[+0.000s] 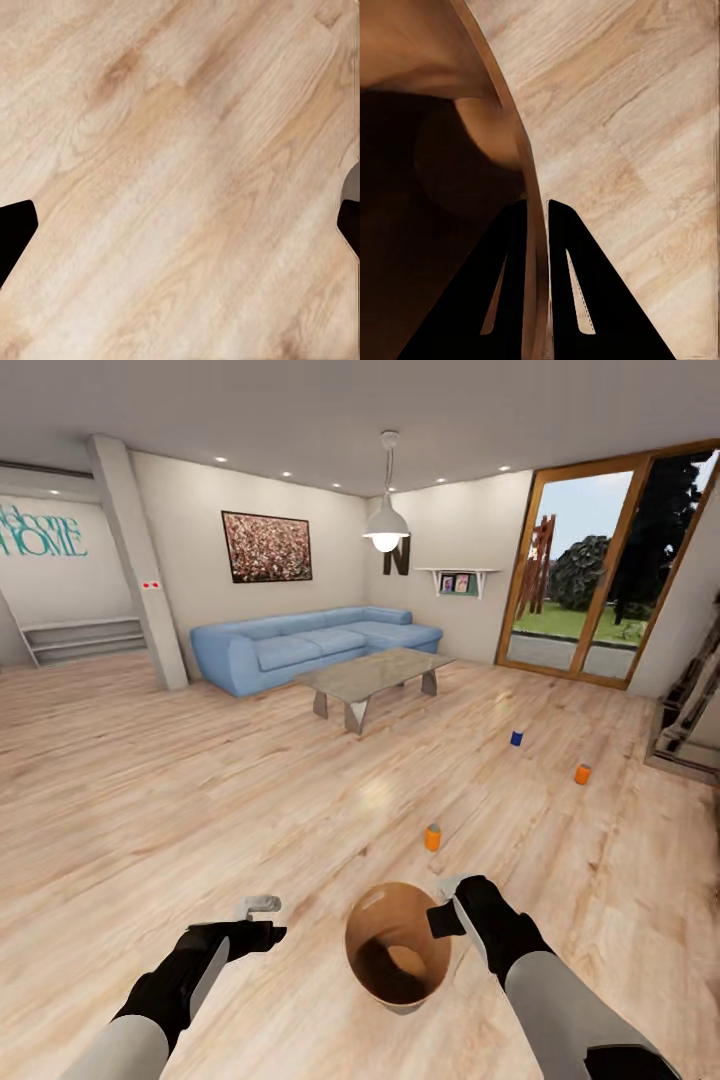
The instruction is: Put the three can of soda from the living room inside the tash can in the kitchen.
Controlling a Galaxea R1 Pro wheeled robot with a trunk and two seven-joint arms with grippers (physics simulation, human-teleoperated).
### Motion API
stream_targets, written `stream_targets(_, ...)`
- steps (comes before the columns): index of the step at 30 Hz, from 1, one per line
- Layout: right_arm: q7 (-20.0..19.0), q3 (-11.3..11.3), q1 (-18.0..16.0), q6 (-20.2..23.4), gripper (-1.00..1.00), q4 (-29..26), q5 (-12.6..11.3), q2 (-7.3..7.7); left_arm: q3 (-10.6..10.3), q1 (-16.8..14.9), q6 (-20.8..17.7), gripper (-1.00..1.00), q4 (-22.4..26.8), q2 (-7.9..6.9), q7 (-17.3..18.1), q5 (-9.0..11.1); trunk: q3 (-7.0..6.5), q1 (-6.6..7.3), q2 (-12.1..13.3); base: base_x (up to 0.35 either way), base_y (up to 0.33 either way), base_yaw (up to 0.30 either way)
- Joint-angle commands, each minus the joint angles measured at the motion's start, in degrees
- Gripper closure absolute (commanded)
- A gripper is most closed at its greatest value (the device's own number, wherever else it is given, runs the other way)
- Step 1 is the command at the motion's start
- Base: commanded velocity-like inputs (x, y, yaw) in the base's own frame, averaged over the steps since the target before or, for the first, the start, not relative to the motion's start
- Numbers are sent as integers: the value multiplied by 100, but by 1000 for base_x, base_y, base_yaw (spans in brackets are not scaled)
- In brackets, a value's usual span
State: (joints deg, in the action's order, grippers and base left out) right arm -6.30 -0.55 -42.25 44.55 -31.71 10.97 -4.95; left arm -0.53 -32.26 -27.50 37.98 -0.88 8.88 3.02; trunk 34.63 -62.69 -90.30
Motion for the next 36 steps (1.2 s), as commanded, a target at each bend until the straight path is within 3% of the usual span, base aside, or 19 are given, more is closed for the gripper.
stream_targets(1, -26, 25, -3, 37, 100, -7, -78, 3, 0, 0, 0, -100, -1, 0, 0, 2, -1, 0, 0, 345, 0, -286)
stream_targets(28, -22, 9, -3, 98, 100, -11, -78, 33, 1, 0, -1, -100, 2, -1, 4, 5, -1, 0, 0, 345, 3, -285)
stream_targets(36, -21, -28, -3, 101, 100, -11, -74, 7, 0, 0, 1, -100, 0, 0, 1, 5, -1, 0, 0, 345, 69, -102)
